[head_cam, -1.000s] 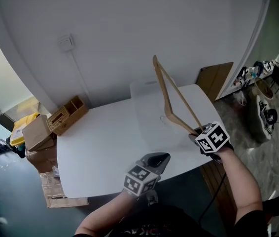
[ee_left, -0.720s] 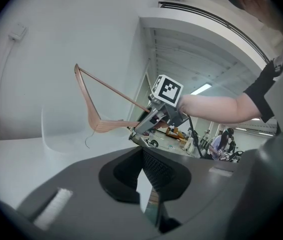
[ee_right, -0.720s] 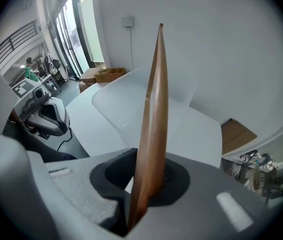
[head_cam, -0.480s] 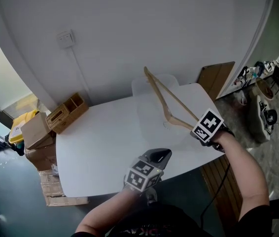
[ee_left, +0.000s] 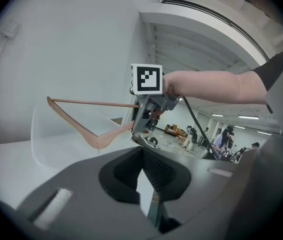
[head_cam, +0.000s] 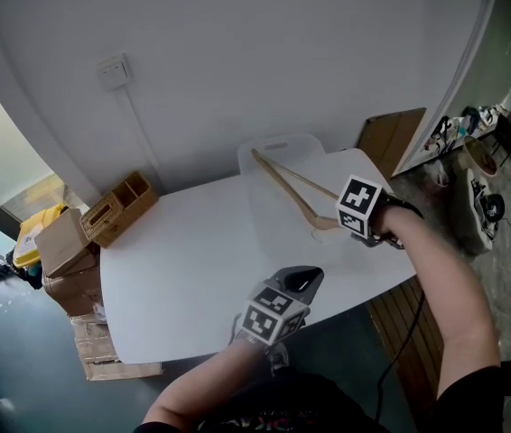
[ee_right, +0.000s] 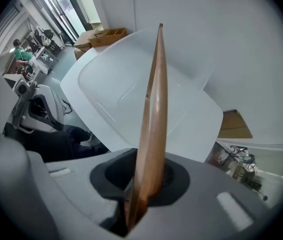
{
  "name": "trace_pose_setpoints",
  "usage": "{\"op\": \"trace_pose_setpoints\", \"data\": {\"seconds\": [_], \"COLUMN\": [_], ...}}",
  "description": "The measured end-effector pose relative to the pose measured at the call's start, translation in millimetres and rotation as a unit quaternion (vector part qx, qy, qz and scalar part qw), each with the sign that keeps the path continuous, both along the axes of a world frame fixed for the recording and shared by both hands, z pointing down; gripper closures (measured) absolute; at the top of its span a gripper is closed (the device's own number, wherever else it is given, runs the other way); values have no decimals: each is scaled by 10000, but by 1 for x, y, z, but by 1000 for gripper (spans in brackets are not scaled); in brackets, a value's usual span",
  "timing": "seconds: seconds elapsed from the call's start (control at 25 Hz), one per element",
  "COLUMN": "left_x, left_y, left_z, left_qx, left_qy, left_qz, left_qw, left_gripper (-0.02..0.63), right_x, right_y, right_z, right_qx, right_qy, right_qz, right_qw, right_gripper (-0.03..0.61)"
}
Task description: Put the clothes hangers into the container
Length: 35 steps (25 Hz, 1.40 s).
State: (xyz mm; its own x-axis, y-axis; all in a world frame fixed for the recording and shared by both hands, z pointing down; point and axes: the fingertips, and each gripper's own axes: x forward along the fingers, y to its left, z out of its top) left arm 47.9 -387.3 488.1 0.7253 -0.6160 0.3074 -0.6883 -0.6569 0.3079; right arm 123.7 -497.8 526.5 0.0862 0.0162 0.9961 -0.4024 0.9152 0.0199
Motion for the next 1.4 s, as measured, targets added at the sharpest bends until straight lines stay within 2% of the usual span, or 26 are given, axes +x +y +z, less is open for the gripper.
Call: {"op": "trace_pose_setpoints", "data": {"seconds": [0.36, 0.52, 1.04, 1.4], "left_x": [-14, -25, -54, -74], "left_y": [11, 15, 16, 16], "left_z": [4, 8, 14, 21], "left_qx": [-74, -130, -237, -272], "left_qy": [24, 28, 23, 39], "left_qz": [-58, -149, -359, -530], "left_qw": [10000, 9998, 9991, 9982], "left_gripper": [609, 609, 609, 609], "right_x": [0, -2, -42, -57], "right_y": [-5, -7, -22, -26], "right_z": [12, 14, 36, 59], "right_qx": [-352, -466, -529, -623], "right_qy": [1071, 1361, 1462, 1339], "right_qz": [-294, -353, -297, -235], "right_qw": [9932, 9890, 9874, 9888], "right_gripper": [518, 518, 514, 497]}}
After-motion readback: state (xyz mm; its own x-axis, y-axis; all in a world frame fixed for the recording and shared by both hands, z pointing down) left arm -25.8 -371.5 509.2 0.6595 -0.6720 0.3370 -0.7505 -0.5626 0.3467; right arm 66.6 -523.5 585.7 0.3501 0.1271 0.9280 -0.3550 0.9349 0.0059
